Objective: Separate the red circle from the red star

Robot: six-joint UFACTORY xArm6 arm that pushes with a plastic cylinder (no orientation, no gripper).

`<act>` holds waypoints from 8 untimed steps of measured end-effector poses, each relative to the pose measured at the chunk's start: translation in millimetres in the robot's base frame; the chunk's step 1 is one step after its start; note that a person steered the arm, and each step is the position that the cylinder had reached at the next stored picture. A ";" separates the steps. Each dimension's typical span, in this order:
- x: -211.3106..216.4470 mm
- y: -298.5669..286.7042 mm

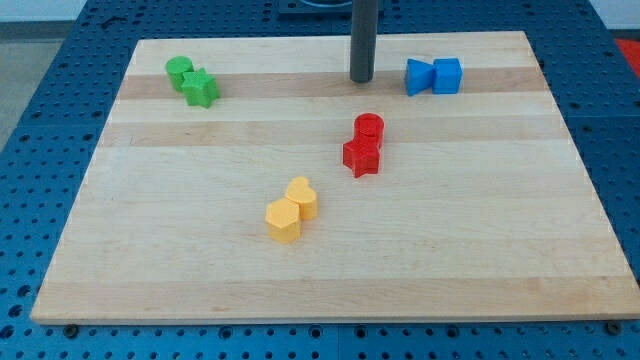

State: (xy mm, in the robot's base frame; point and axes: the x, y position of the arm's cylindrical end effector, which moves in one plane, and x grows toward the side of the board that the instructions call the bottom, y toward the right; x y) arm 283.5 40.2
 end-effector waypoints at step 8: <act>65.4 19.1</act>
State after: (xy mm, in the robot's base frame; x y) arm 348.9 59.3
